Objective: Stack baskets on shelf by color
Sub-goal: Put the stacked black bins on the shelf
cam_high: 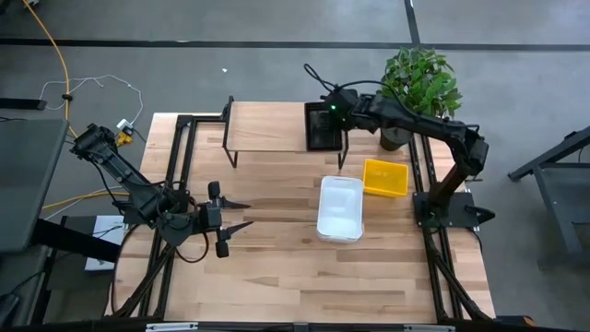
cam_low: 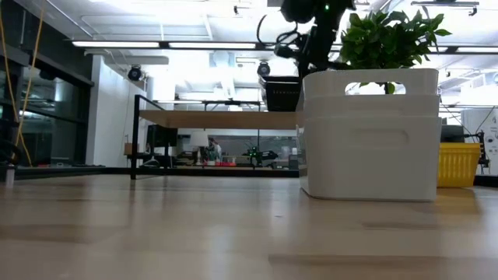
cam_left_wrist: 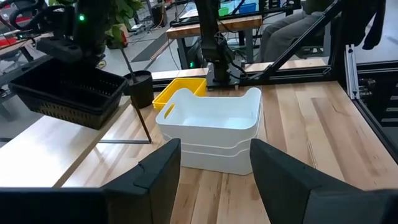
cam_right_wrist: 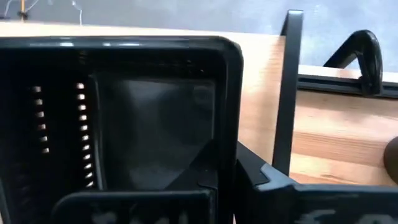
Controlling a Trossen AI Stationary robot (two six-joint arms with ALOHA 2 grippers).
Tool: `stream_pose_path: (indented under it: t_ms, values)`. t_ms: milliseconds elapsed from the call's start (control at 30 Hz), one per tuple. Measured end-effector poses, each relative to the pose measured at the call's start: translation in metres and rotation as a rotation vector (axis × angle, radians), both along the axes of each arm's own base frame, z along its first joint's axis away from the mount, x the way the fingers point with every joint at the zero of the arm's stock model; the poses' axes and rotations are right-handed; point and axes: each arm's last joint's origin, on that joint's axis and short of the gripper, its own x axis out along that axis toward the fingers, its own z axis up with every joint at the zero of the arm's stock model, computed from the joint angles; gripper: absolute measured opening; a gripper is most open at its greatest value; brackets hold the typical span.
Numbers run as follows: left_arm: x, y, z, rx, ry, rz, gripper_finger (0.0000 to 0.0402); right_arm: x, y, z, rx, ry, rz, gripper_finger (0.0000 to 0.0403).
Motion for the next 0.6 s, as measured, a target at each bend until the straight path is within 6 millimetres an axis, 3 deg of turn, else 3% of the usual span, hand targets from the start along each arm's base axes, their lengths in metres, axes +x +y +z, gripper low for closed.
stream_pose_path:
  t_ms: [367, 600]
  values:
    - [0.000, 0.000, 0.000, 0.002, 0.002, 0.000, 0.0180, -0.007, -0.006, -0.012, 0.023, 0.041, -0.034, 0.0008]
    - [0.000, 0.000, 0.000, -0.002, 0.001, 0.000, 0.0180, -0.007, -0.006, -0.013, 0.022, 0.061, -0.024, 0.0065]
